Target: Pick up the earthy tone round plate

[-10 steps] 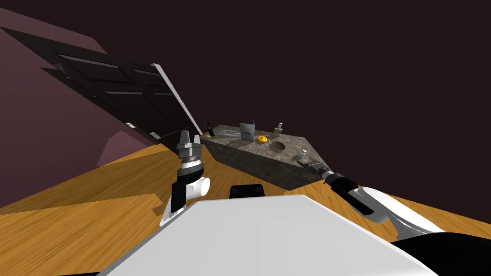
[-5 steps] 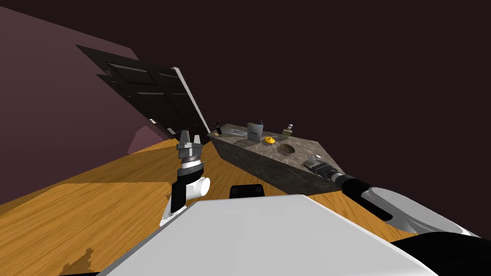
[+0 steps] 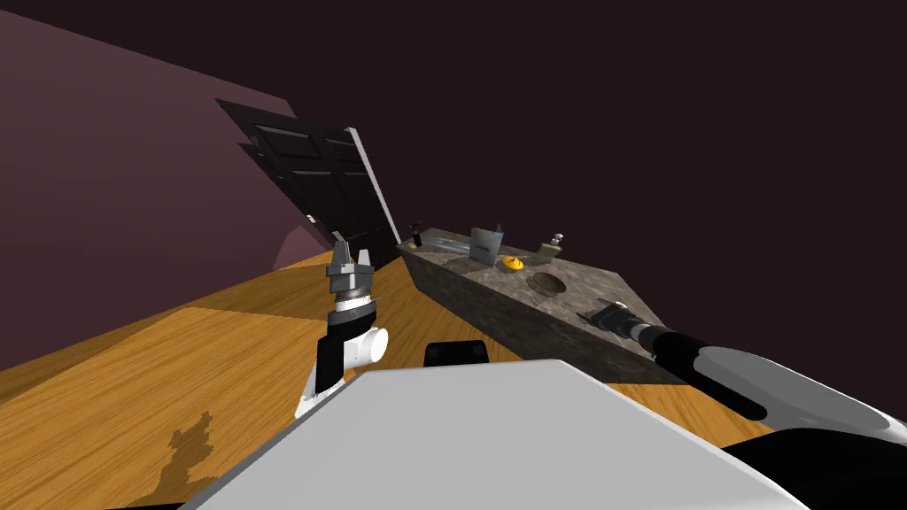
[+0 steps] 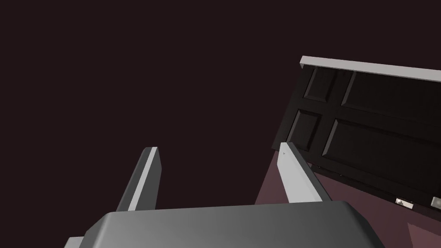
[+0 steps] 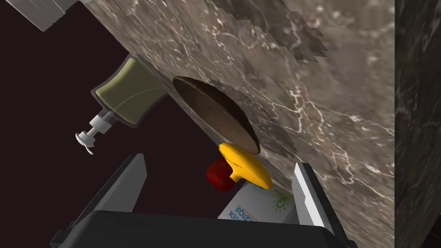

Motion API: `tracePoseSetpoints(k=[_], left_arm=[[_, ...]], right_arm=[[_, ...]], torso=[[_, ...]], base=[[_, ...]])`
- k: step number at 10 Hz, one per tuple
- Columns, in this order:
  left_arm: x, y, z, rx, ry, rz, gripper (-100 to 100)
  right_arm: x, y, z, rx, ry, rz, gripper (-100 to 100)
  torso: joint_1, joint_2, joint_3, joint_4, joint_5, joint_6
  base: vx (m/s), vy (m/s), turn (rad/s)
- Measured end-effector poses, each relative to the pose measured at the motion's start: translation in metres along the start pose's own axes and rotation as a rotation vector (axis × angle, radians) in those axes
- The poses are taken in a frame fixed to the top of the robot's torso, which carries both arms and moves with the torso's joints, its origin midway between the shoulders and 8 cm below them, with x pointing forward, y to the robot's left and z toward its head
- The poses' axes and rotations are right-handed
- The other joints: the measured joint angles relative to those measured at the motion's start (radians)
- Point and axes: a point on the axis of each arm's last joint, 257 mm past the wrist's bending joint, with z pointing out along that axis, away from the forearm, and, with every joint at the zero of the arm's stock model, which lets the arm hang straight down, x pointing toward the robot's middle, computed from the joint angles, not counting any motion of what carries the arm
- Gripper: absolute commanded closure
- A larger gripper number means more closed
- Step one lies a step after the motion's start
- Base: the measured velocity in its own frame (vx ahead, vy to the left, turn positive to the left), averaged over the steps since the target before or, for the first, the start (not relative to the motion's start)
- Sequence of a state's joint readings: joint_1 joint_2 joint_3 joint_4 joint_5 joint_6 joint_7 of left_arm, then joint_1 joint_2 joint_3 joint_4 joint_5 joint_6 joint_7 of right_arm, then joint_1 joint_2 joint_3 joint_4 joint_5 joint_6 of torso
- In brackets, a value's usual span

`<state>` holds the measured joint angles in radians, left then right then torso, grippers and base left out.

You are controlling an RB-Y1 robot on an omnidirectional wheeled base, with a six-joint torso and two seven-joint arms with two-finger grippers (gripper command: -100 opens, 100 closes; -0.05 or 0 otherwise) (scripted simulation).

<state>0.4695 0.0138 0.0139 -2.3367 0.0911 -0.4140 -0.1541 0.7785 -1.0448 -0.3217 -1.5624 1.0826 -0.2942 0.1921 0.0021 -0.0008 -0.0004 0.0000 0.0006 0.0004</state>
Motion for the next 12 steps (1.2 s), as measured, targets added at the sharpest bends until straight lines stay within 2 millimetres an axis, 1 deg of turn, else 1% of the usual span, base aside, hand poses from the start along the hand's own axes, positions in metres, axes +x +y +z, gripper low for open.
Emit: tracePoseSetpoints(k=[2,4,6,7,9,10,11,12], left_arm=[[0.0,0.0,0.0,0.0,0.0,0.0,0],[0.0,0.0,0.0,0.0,0.0,0.0,0],[0.0,0.0,0.0,0.0,0.0,0.0,0],[0.0,0.0,0.0,0.0,0.0,0.0,0],[0.0,0.0,0.0,0.0,0.0,0.0,0],[0.0,0.0,0.0,0.0,0.0,0.0,0],[0.0,0.0,0.0,0.0,0.0,0.0,0],[0.0,0.0,0.0,0.0,0.0,0.0,0]], right_arm=[[0.032,-0.014,-0.007,-0.007,0.084,-0.114,-100],[0.047,-0.019,-0.012,-0.019,0.131,-0.185,-100],[0.07,-0.03,-0.019,-0.038,0.2,-0.282,-100],[0.083,-0.032,-0.025,-0.048,0.233,-0.325,-100],[0.103,-0.036,-0.034,-0.078,0.291,-0.406,-100],[0.115,-0.037,-0.038,-0.101,0.327,-0.451,-100],[0.129,-0.032,-0.043,-0.128,0.36,-0.489,-100],[0.138,-0.033,-0.05,-0.132,0.375,-0.497,-100]], torso=[[0.001,0.0,0.0,0.0,0.0,0.0],[0.001,0.0,0.0,0.0,0.0,0.0],[0.0,-0.002,-0.001,0.0,0.0,0.0],[0.001,-0.002,-0.001,0.0,0.0,0.001],[0.0,-0.001,-0.001,0.0,0.0,0.001],[0.0,-0.001,-0.001,0.0,0.0,0.0],[0.0,-0.001,0.0,0.0,0.0,0.001],[-0.001,0.0,0.0,0.0,0.0,0.002]], base=[[0.032,0.063,0.181],[0.046,0.049,0.222],[0.065,0.052,0.231],[0.061,0.048,0.17],[0.052,0.042,0.198],[0.05,0.038,0.202],[0.043,0.019,0.071],[0.017,0.005,0.0]])
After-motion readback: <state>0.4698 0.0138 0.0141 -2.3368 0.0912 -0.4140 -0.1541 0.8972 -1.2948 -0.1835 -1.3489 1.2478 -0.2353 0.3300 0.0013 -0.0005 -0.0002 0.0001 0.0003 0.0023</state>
